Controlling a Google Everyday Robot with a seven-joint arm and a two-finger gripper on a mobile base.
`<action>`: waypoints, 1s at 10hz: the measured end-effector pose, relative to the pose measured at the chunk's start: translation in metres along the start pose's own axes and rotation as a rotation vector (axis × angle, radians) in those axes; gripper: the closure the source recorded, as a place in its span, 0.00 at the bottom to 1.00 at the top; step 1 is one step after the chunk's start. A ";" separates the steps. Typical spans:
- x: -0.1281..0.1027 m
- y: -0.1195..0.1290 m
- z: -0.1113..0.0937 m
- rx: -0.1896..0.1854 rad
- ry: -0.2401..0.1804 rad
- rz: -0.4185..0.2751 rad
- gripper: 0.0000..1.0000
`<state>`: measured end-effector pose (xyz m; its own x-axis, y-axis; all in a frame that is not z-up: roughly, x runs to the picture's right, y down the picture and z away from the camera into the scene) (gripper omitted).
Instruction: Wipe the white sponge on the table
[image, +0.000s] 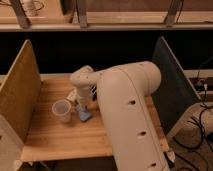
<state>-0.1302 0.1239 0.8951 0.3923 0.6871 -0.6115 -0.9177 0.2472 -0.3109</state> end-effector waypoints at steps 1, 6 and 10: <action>0.003 0.008 0.003 -0.013 0.004 -0.017 1.00; 0.035 0.015 0.004 -0.025 0.025 -0.045 1.00; 0.068 -0.008 0.016 -0.019 0.075 0.020 1.00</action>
<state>-0.0974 0.1794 0.8677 0.3781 0.6386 -0.6703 -0.9243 0.2203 -0.3115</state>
